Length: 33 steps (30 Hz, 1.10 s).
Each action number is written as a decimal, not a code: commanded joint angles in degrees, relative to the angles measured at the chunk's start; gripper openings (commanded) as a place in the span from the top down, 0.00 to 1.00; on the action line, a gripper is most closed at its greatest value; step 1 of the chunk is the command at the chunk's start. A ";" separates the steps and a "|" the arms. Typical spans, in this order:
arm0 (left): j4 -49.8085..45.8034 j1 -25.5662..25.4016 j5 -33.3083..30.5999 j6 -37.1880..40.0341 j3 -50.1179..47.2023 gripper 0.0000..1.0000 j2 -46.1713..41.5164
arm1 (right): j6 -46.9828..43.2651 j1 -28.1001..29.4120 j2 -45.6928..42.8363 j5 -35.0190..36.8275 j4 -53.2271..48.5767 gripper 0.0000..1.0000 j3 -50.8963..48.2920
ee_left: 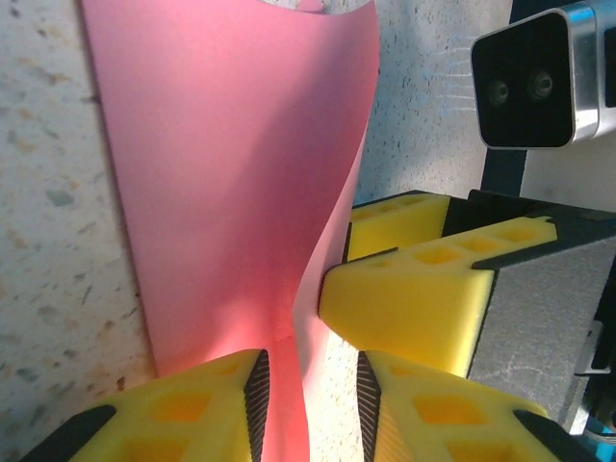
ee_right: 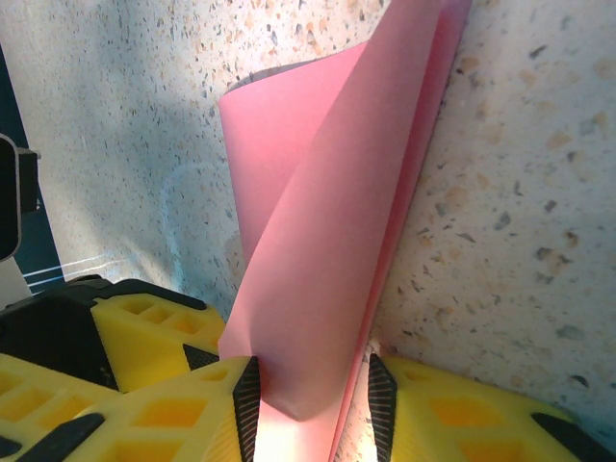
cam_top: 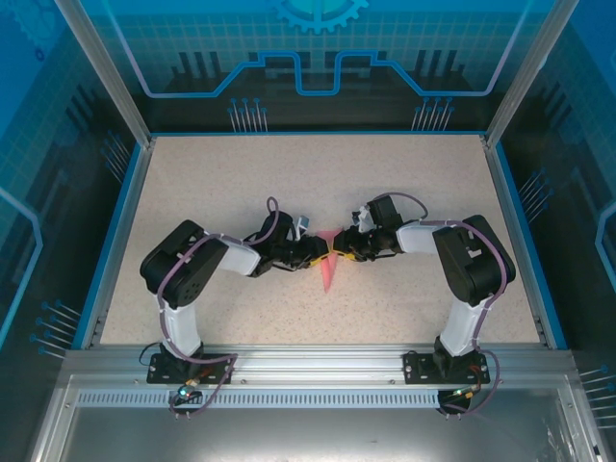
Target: Fold a paper plane with a square sheet of paper (fold left side to right side)
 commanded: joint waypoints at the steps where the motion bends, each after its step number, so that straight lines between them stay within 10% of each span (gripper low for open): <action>1: -0.37 0.35 1.72 1.39 1.77 0.71 1.41 | -0.50 1.97 2.64 1.23 -1.17 0.62 -0.19; 13: -0.53 1.85 1.36 3.32 1.18 1.00 1.07 | -0.58 1.90 1.77 0.23 -0.75 0.61 0.03; 33: -2.07 3.74 1.92 6.32 0.29 1.00 -0.01 | -1.38 1.62 -0.90 -2.11 -3.01 0.41 5.30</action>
